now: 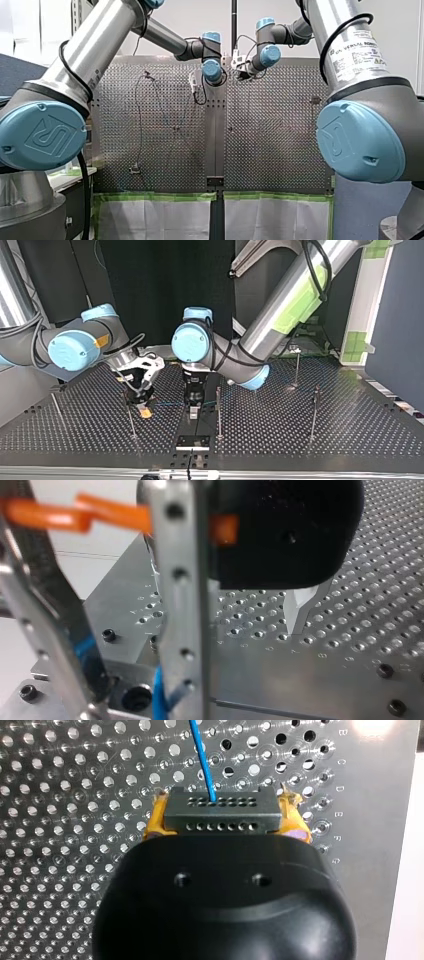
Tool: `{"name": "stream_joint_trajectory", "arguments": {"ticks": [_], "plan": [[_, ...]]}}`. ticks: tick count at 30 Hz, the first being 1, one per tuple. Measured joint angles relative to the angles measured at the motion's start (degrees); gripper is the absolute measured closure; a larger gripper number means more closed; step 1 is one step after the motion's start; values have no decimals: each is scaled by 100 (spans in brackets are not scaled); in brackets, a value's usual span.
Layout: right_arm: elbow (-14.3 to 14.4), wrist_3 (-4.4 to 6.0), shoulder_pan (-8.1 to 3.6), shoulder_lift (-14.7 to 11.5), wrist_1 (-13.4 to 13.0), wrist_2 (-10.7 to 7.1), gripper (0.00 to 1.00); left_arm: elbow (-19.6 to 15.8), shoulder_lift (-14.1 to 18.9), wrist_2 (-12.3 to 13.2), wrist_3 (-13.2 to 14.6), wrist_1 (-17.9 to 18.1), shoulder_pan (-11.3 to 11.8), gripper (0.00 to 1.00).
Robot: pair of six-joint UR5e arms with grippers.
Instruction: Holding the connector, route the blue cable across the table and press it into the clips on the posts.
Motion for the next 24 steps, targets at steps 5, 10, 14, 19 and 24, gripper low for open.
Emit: {"name": "stream_joint_trajectory", "arguments": {"ticks": [5,10,14,19,24], "plan": [[0,0,-2,-1,8,-3,100,0,-1,-202,165,-86,-35,100],[0,0,4,-2,10,-4,100,-2,-1,-361,218,-160,-61,100],[0,14,21,0,21,-5,100,-9,-1,-515,232,-272,-96,100],[5,30,52,3,40,-7,100,-117,2,-754,221,-372,-160,100],[62,34,98,4,58,16,100,-334,59,-999,197,-336,-247,100]]}}
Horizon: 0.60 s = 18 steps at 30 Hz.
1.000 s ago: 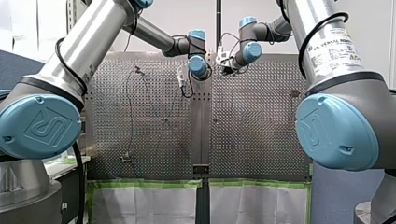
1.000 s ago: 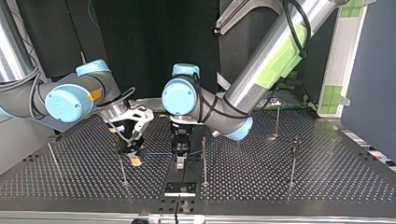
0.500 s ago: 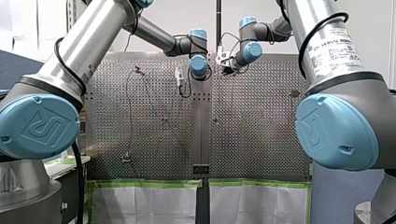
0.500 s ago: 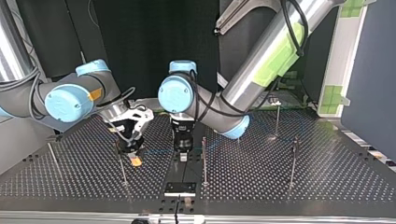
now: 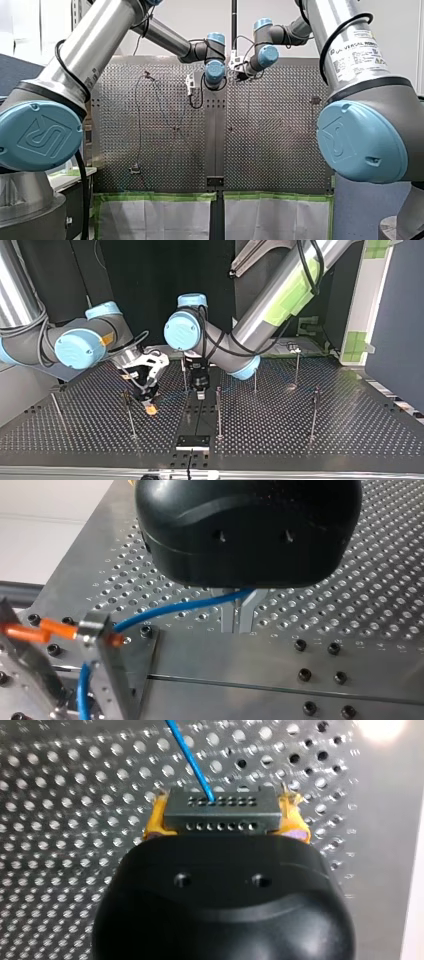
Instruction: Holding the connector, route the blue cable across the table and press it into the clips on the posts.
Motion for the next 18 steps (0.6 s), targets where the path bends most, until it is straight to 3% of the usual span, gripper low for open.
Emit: {"name": "stream_joint_trajectory", "arguments": {"ticks": [9,18], "plan": [[379,-24,-9,0,-24,71,100,-456,140,-299,-80,423,-205,100],[821,-46,-62,9,-41,116,100,-910,144,-110,-95,875,-310,100]]}}
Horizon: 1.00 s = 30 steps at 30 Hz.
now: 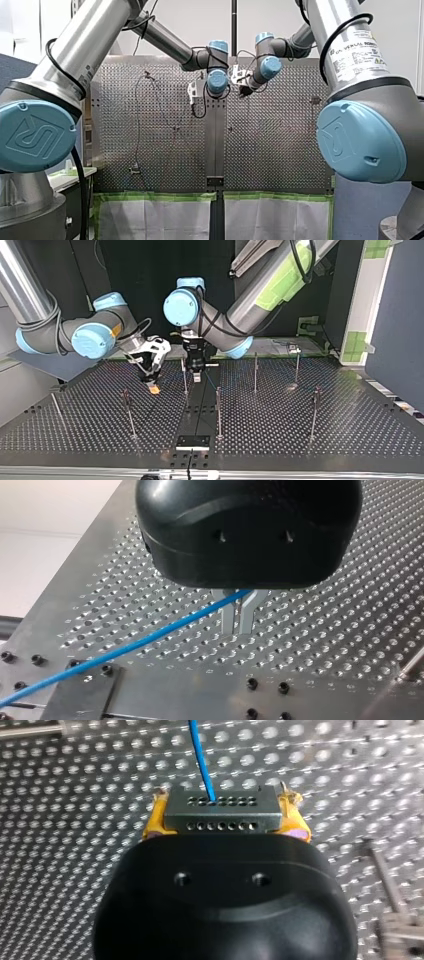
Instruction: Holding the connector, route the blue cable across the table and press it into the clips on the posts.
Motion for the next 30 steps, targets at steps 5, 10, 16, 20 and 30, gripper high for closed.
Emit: {"name": "stream_joint_trajectory", "arguments": {"ticks": [5,10,16,20,30], "plan": [[256,-23,18,8,-16,57,100,-220,-6,199,-80,223,38,100],[443,-22,24,12,-49,98,100,-440,-14,384,-108,442,77,100],[727,53,10,20,-296,182,100,-730,-150,547,-113,736,122,100],[923,44,10,34,-492,231,100,-943,-329,634,-109,948,156,100],[1302,39,12,83,-806,276,100,-1458,-488,1035,-85,1459,152,100]]}}
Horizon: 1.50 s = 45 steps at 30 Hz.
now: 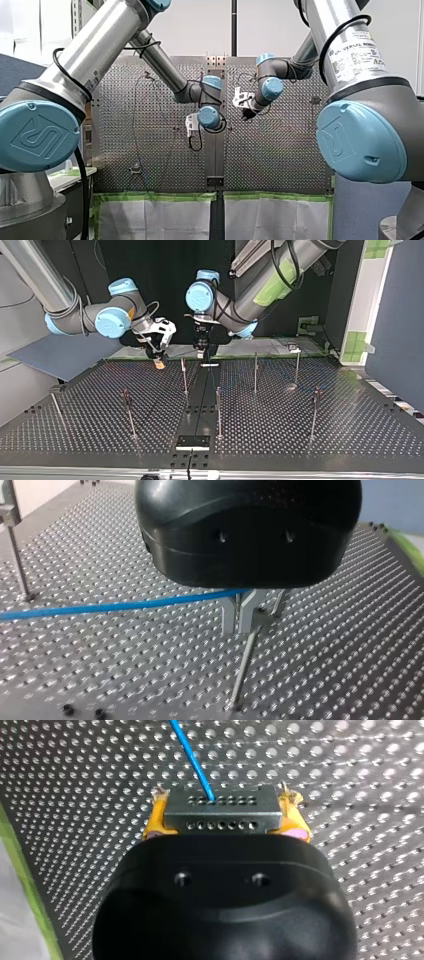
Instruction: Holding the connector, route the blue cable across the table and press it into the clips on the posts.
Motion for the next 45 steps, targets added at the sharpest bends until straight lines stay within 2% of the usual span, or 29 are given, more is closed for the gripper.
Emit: {"name": "stream_joint_trajectory", "arguments": {"ticks": [5,10,13,21,27,32,38,45], "plan": [[221,0,-32,119,-227,2,100,-258,-40,235,-10,257,-15,100],[270,13,-53,179,-292,11,100,-491,-180,450,-24,523,1,100],[274,-6,-67,257,-313,19,100,-513,-222,549,-66,650,28,100],[274,-25,-110,367,-383,20,100,-237,-246,864,-133,897,88,100],[269,3,-205,373,-523,19,100,-15,-286,1016,-160,840,154,100],[270,19,-271,379,-615,11,100,141,-487,1056,-176,791,223,100],[270,23,-314,389,-669,-3,100,385,-723,1130,-222,777,359,100],[253,9,-375,421,-764,-13,100,481,-784,1302,-245,765,536,100]]}}
